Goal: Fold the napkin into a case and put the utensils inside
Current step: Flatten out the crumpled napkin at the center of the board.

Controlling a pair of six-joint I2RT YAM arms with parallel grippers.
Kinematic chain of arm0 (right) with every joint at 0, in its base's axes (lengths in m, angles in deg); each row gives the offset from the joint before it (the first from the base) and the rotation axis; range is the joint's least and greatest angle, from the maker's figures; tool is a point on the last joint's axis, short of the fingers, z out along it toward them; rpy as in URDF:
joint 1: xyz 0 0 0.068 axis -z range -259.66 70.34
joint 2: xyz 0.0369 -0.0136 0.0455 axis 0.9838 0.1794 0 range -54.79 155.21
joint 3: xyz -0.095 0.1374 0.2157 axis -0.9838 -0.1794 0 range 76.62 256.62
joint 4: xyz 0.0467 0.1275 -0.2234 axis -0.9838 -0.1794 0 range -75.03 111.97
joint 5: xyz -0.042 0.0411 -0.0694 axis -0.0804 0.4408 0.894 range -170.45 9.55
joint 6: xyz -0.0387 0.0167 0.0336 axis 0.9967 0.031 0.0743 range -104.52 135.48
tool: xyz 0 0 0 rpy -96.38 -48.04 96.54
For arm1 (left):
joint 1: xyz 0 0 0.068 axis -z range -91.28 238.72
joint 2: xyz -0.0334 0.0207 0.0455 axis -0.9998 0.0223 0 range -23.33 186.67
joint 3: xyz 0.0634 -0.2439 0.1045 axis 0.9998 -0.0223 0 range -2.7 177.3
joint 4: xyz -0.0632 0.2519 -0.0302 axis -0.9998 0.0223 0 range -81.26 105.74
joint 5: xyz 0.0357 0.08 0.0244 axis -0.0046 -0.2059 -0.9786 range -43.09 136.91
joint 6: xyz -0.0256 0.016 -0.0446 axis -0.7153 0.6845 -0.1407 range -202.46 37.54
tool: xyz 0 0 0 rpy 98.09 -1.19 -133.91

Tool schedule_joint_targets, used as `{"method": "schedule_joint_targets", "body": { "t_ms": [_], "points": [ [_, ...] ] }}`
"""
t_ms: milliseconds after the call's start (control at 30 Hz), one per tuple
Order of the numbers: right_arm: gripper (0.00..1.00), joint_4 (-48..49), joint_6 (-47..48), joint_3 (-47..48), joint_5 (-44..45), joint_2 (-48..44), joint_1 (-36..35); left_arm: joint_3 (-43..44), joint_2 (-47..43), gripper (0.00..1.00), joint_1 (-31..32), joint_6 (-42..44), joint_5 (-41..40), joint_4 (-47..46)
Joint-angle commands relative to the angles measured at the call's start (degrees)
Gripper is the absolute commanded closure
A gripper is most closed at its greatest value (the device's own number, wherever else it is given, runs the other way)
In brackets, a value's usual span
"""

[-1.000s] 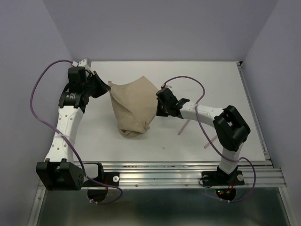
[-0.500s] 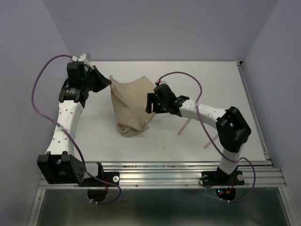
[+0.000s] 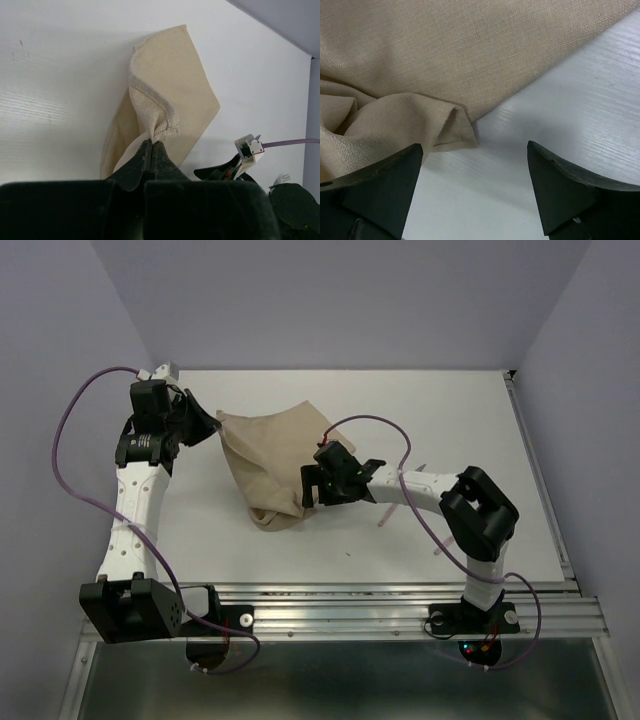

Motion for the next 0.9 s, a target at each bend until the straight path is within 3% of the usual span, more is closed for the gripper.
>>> {"method": "schedule_joint_targets", "body": {
  "t_ms": [0, 100, 400, 500, 533, 600, 633, 700, 867],
  "points": [
    [0.17, 0.7, 0.9, 1.8, 0.4, 1.5, -0.4, 0.3, -1.6, 1.00, -0.3, 1.4, -0.4, -0.9],
    [0.27, 0.6, 1.7, 2.8, -0.3, 2.8, -0.4, 0.2, -1.6, 1.00, -0.3, 1.4, -0.4, -1.0],
    [0.27, 0.9, 1.0, 6.4, -2.1, 6.9, -2.3, 0.2, -1.2, 1.00, -0.3, 1.4, 0.1, -1.1],
    [0.42, 1.6, -0.5, 6.9, -2.1, 8.2, -2.3, 0.2, -1.2, 1.00, -0.3, 1.3, 0.1, -1.1],
    [0.54, 1.5, -0.9, 7.2, -2.0, 8.5, -2.3, 0.3, -1.2, 1.00, -0.4, 1.3, 0.0, -1.1],
    [0.67, 1.5, -1.2, 7.1, -1.6, 9.1, -2.3, 0.3, -1.2, 1.00, -0.4, 1.3, 0.0, -1.1],
    [0.82, 1.1, -1.5, 7.0, -1.0, 9.1, -2.3, 0.2, -1.2, 1.00, -0.3, 1.2, 0.0, -1.1],
    [0.97, -0.1, -1.9, 7.0, 1.6, 9.0, -2.3, 0.2, -1.2, 1.00, -0.4, 1.4, 0.0, -1.0],
    [0.99, -2.4, -3.1, 4.0, 8.7, 3.2, -2.3, -0.5, -1.7, 1.00, -0.4, 1.4, -0.8, -1.1]
  ]
}}
